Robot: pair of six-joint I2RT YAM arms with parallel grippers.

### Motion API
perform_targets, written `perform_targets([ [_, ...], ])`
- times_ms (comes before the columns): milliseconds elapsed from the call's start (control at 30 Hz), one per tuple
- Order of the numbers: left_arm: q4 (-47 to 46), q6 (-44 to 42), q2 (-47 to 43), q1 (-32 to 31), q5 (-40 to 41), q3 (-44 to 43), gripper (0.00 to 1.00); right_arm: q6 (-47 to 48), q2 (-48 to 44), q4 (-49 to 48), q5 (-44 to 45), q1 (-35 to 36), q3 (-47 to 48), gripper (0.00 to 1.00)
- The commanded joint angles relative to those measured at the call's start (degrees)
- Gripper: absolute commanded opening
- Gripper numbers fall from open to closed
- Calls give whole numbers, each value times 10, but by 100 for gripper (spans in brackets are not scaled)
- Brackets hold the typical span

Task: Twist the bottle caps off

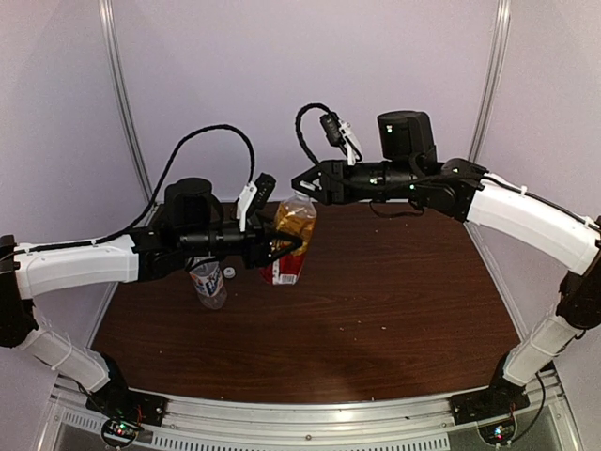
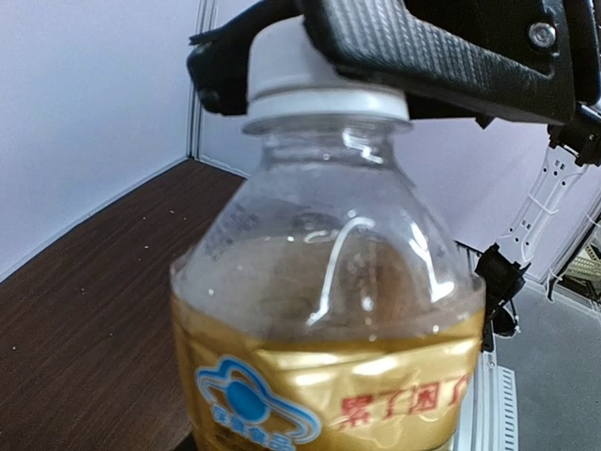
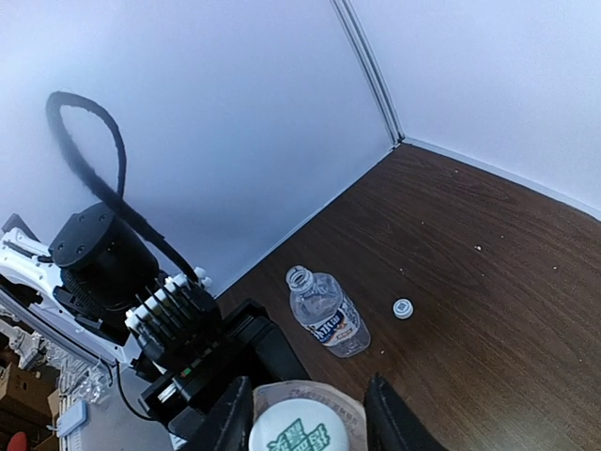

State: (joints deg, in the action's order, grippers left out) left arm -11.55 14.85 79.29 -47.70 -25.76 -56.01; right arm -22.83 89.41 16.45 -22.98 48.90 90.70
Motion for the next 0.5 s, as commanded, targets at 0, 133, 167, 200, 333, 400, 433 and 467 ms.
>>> perform_targets([
  [0,-13,-9,-16,-1,4,-12,35,-5,-4,-22,-11,4,-13,34],
  [133,-14,-9,-18,-1,9,-10,35,-4,-8,-30,-17,4,-19,22],
  [167,-15,-9,-18,-2,9,-10,35,-3,-11,-35,-18,4,-21,19],
  [200,-16,-8,-18,-1,9,-10,35,-2,-13,-39,-17,4,-25,16],
  [333,-18,-8,-19,-1,6,-7,35,4,-23,-55,-16,2,-39,0],
  [400,-20,-9,-20,-1,1,-5,35,14,-27,-60,-18,1,-43,0],
  [433,-22,-9,-21,-1,-3,-4,35,22,-27,-62,-20,0,-43,0],
  [467,-25,-9,-22,-1,-9,-3,35,33,-28,-63,-28,-1,-44,0],
])
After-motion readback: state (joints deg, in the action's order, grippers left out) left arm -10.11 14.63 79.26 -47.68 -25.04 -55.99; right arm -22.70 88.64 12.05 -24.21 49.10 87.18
